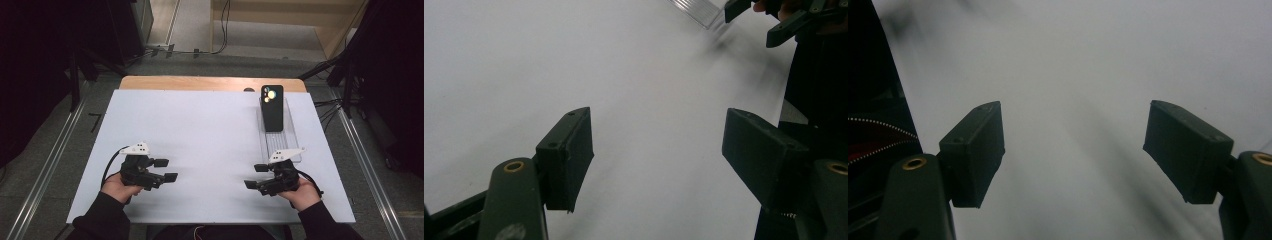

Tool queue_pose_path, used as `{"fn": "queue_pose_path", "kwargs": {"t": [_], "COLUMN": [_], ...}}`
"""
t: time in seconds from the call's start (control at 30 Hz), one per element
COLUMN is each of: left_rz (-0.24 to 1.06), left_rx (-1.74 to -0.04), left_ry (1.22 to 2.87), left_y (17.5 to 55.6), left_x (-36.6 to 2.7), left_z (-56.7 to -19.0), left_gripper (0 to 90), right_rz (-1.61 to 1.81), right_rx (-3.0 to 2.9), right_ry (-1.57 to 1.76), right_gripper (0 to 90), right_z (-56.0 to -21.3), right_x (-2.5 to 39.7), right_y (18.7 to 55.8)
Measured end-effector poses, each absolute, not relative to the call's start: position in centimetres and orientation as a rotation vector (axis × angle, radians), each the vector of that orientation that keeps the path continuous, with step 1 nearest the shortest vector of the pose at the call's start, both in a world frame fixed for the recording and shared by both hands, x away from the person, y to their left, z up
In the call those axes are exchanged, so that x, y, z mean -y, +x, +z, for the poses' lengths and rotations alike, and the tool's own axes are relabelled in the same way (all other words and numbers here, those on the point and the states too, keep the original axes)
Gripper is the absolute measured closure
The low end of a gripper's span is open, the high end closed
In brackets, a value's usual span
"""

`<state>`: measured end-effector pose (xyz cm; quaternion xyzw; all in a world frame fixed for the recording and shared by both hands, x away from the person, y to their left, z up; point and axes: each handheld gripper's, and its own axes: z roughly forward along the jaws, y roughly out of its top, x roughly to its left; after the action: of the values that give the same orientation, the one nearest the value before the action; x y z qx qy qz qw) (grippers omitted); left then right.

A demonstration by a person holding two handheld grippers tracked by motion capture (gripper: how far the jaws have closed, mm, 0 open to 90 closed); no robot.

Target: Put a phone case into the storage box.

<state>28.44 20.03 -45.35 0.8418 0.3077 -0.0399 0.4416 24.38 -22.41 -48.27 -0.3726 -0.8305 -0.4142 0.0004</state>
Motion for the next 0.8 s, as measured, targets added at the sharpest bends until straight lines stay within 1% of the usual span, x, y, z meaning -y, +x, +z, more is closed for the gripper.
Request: {"fn": "queue_pose_path", "kwargs": {"t": [0.37, 0.8], "left_rz": [-0.114, -0.115], "left_rx": [-0.763, -0.761], "left_ry": [2.090, 2.102], "left_y": [28.3, 28.1], "left_x": [-20.1, -20.2], "left_z": [-45.6, -45.9], "left_gripper": [29.3, 29.2], "right_rz": [-1.287, -1.272], "right_rx": [2.603, 2.606], "right_ry": [-1.223, -1.254], "right_gripper": [22.2, 22.2], "right_z": [-48.9, -49.3], "right_x": [24.3, 25.7], "right_y": [23.5, 22.9]}}
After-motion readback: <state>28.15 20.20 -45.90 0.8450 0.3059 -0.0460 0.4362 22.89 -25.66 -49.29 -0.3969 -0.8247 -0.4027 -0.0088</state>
